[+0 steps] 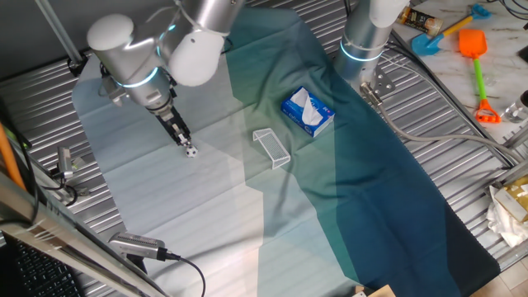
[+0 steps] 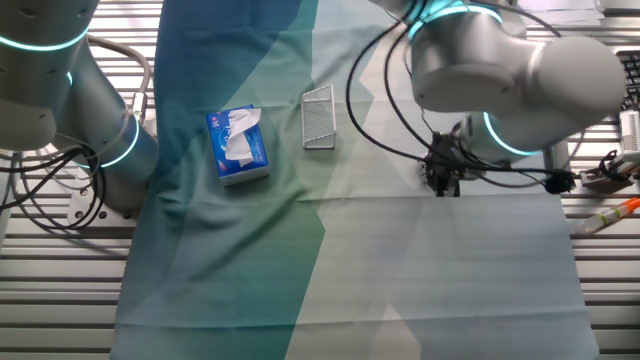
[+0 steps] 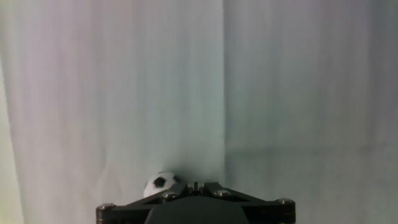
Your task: Push the soccer ball into the goal
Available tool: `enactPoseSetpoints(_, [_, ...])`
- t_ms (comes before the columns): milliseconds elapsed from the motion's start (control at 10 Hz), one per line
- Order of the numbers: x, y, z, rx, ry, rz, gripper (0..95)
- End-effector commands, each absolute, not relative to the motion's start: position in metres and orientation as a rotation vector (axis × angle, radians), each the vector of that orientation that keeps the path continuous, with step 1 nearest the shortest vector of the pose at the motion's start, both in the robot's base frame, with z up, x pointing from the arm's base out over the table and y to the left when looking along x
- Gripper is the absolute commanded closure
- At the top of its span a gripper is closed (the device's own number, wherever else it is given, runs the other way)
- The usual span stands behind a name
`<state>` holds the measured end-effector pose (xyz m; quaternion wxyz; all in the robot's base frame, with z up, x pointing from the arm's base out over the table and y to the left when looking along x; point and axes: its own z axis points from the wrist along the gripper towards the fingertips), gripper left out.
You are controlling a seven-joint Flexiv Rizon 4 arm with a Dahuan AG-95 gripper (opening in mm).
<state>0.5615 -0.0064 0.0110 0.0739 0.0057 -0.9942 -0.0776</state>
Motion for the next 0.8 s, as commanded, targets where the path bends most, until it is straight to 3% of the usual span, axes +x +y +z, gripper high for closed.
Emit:
enactPoseSetpoints(100, [0.559,-0.001,0.011,0.005,-2.986,-0.231,95.0])
enactPoseSetpoints(800, [0.542,0.016,0.013,-0.036,-3.004,-0.226,95.0])
